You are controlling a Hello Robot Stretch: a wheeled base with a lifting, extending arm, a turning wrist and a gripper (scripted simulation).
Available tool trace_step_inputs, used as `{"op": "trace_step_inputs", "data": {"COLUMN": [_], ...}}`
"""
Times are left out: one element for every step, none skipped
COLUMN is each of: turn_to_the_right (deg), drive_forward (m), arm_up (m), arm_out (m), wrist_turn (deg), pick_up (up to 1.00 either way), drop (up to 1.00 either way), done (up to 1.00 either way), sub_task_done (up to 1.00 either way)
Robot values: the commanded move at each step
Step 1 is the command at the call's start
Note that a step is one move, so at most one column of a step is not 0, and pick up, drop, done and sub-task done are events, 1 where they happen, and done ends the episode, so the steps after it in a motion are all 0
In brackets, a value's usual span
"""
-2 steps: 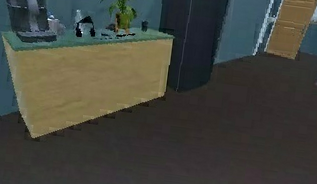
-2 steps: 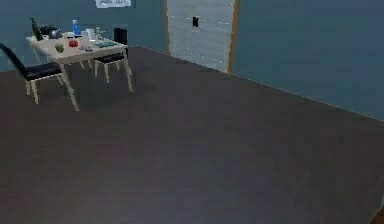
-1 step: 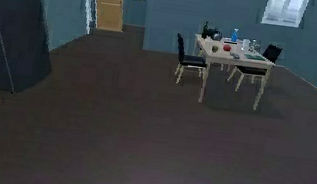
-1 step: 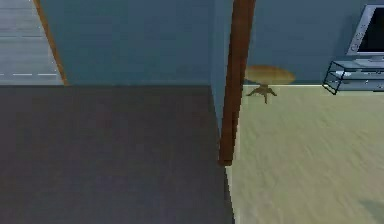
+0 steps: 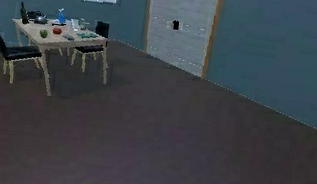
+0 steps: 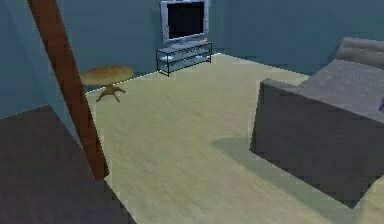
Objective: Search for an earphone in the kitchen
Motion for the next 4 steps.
{"op": "trace_step_inputs", "data": {"turn_to_the_right": [0.0, -45.0, -36.0, -3.0], "drive_forward": [0.05, 0.00, 0.00, 0.00], "arm_up": [0.00, 0.00, 0.00, 0.00], "arm_out": [0.00, 0.00, 0.00, 0.00], "wrist_turn": [0.0, 0.0, 0.0, 0.0], "pick_up": [0.00, 0.00, 0.00, 0.00], "drop": [0.00, 0.00, 0.00, 0.00], "done": [0.00, 0.00, 0.00, 0.00], "sub_task_done": [0.00, 0.00, 0.00, 0.00]}}
